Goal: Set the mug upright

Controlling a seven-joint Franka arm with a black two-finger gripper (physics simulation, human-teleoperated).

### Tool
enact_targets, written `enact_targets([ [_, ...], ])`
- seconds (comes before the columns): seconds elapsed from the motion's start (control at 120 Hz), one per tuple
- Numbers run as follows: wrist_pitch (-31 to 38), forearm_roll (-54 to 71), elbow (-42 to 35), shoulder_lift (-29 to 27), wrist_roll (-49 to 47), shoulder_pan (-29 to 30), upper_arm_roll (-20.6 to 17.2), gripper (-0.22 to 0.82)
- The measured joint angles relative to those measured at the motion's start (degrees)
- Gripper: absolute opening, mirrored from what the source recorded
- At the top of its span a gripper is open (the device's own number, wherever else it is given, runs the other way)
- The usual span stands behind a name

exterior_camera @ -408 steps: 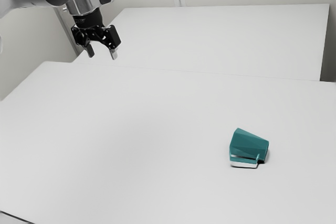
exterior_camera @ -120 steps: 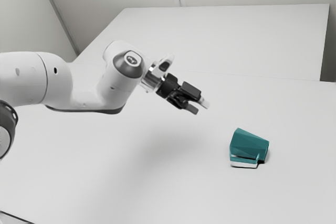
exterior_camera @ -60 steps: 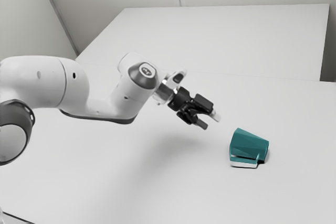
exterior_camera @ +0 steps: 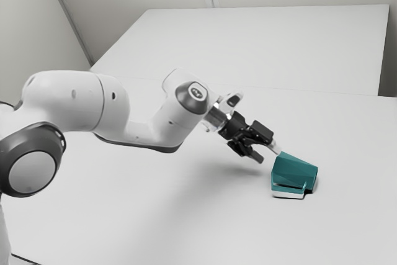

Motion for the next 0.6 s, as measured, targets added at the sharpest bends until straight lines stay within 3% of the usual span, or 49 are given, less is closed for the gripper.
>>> enact_targets([
  [0.6,0.16,-2.23,5.66,6.45,-0.75,-3.22,-0.01,0.58],
])
